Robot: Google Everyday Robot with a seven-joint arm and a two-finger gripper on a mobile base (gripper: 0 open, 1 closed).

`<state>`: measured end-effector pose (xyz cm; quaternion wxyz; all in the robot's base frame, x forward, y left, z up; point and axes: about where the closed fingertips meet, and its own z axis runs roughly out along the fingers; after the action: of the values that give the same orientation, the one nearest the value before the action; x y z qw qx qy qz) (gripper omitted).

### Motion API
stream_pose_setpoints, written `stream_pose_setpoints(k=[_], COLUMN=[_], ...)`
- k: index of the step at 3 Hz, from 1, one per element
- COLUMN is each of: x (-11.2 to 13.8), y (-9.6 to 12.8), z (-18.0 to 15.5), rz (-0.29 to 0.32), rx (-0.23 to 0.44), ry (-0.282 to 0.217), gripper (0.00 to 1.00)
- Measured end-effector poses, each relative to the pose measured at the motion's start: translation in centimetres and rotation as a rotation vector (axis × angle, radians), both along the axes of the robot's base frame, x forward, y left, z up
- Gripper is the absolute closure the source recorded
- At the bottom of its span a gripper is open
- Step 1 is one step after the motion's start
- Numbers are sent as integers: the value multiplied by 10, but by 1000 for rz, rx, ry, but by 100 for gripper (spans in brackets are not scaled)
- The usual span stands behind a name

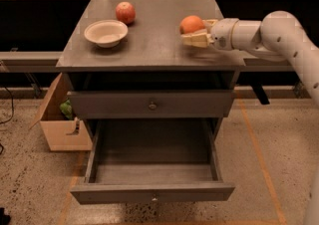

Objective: Place orange into middle drawer

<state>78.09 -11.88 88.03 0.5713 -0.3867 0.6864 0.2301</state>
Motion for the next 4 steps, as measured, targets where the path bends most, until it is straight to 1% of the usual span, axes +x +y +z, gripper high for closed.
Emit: stream_pose_setpoints(k=[1,2,3,4], x=[-45,-102,-164,-164], y=[-10,-18,-27,-26], z=[24,28,20,20], rz=[63,152,227,227], rx=[-13,-53,-66,-64], ry=[-38,-54,-53,-52], gripper=[100,100,100,100])
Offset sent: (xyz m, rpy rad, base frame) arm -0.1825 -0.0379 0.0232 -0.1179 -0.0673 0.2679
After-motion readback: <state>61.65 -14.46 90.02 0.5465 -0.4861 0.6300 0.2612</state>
